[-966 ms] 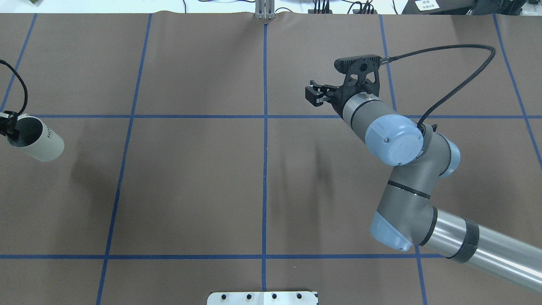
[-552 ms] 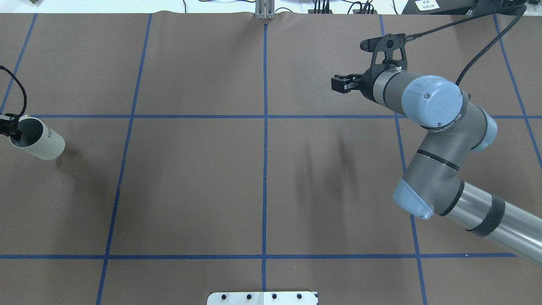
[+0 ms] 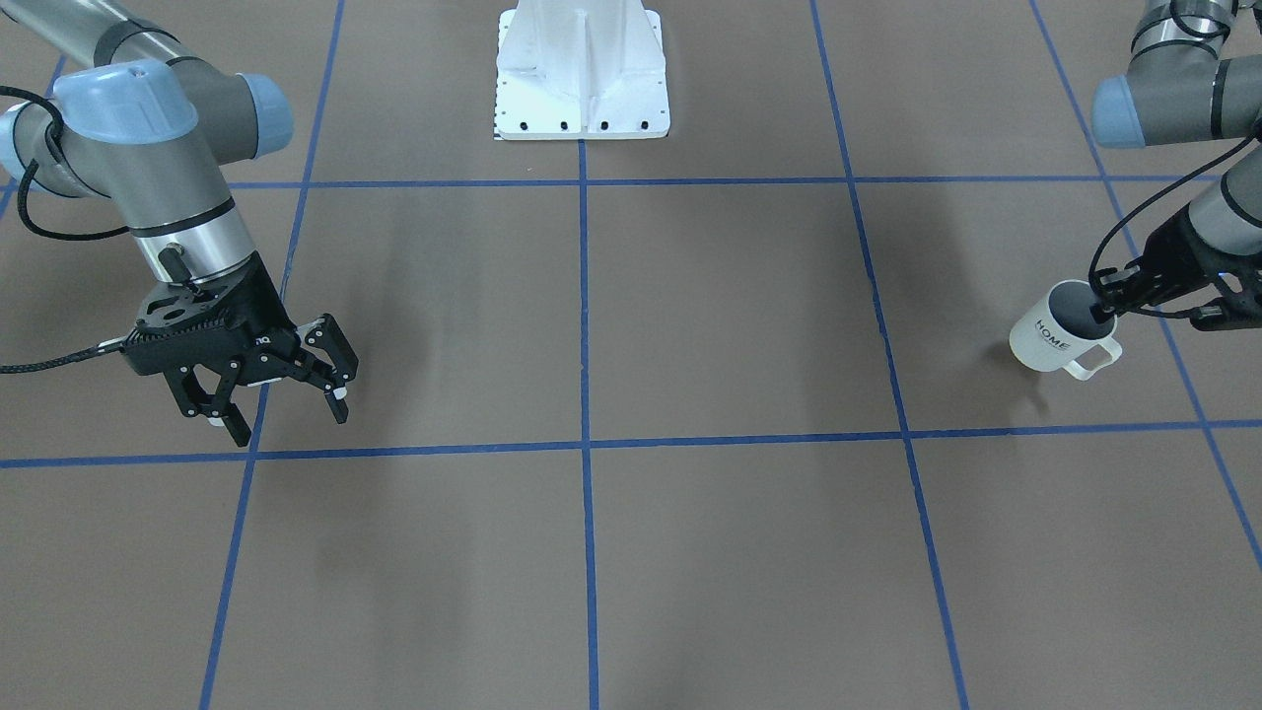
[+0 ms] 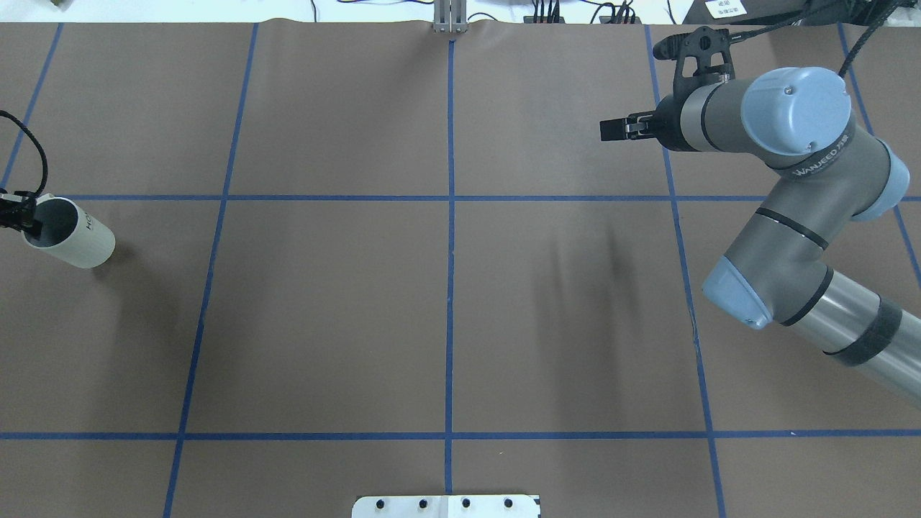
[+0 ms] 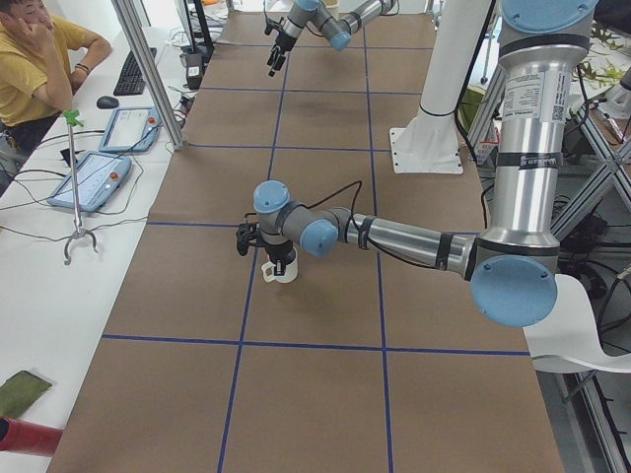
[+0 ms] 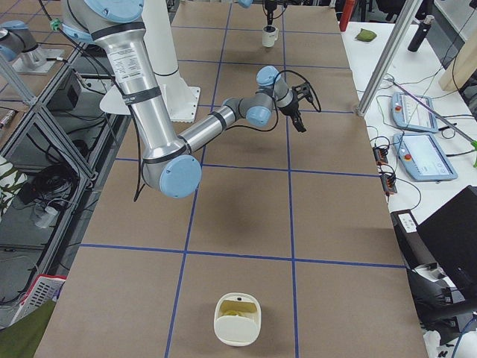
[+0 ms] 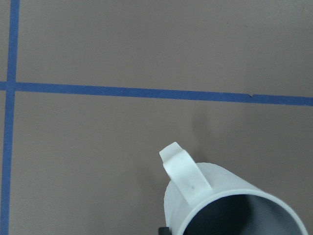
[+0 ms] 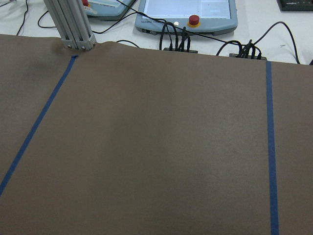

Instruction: Left arm hands cup to right arm to dump lemon

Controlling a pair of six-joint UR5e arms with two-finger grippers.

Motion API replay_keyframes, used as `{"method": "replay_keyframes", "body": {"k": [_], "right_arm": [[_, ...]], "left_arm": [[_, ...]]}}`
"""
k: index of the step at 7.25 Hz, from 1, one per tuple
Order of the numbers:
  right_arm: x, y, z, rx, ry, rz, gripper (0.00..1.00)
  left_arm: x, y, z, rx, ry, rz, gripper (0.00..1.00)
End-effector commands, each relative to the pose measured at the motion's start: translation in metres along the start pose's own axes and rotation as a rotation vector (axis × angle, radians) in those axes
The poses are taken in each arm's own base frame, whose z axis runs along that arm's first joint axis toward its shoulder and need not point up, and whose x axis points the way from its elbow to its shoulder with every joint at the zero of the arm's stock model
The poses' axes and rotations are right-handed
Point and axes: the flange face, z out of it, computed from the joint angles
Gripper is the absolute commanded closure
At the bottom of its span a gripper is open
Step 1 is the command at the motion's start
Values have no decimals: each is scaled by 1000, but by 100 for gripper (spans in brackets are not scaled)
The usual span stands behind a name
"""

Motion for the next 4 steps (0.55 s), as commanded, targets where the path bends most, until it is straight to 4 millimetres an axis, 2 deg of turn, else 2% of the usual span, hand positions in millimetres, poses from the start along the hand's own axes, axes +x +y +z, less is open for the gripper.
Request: {"method": "replay_keyframes", "body": {"k": [1, 2, 3, 4], "right_arm": [[34, 4, -6, -78, -11, 32, 0], [54, 2, -14, -111, -25, 56, 0], [76, -3, -23, -129, -28, 83, 0], [107, -11, -35, -165, -23, 131, 0]], "left_arm": [[3, -2, -1, 2, 2, 2, 12], [5, -3, -2, 2, 4, 2, 0], [10, -3, -5, -1, 11, 7, 0], [21, -3, -14, -1, 43, 31, 0]]}}
